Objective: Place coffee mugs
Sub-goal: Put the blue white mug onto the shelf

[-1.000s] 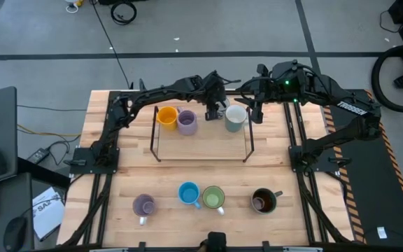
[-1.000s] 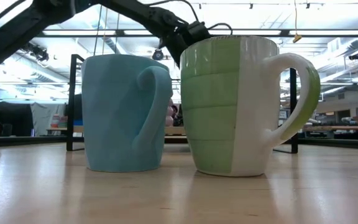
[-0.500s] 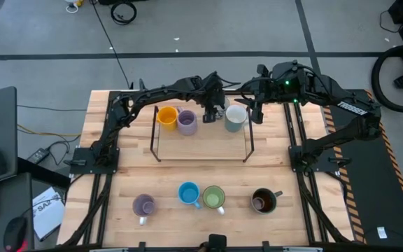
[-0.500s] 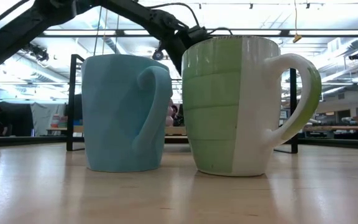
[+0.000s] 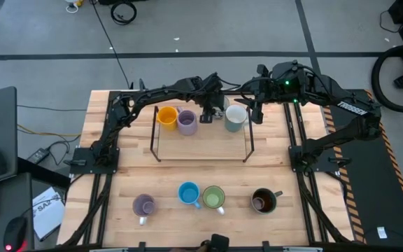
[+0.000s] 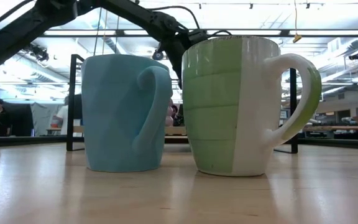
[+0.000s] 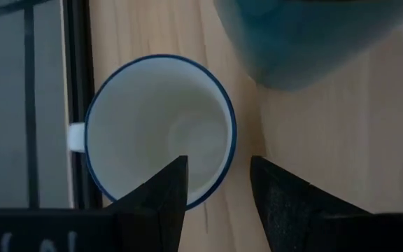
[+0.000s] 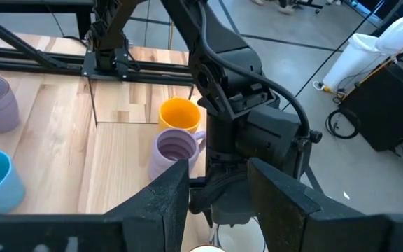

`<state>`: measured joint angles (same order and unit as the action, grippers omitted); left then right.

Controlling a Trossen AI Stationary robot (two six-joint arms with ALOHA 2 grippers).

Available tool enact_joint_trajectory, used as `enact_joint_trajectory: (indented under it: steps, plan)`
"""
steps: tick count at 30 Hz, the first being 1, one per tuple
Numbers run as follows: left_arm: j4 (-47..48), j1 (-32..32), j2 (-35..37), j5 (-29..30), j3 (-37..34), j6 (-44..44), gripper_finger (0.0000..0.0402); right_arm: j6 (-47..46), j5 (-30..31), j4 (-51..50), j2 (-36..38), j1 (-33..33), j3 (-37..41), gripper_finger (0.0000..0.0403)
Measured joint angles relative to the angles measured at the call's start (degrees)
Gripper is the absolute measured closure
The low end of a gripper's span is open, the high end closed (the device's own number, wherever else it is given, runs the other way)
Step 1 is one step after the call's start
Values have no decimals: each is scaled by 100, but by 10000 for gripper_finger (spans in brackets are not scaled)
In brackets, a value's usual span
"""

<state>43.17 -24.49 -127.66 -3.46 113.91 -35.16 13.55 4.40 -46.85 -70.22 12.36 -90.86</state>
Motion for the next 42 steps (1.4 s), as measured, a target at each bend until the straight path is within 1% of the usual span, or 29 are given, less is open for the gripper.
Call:
enact_joint_trajectory:
  steps: [10,16,21,25,38,42]
  plan:
    - [-19,2,2,-2,0,-200,239,14,0,55,0,1,0,249]
    - [-120,0,-8,-6,0,-157,239,22,0,52,0,2,1,249]
    - [-230,22,-170,6,4,-48,239,35,0,50,0,2,-1,249]
    - [-127,33,-183,219,0,-120,239,38,0,46,0,2,1,249]
    - [48,11,-179,234,2,-128,240,34,0,46,0,2,-1,249]
    - [86,7,-179,234,2,-155,250,26,0,25,0,2,1,249]
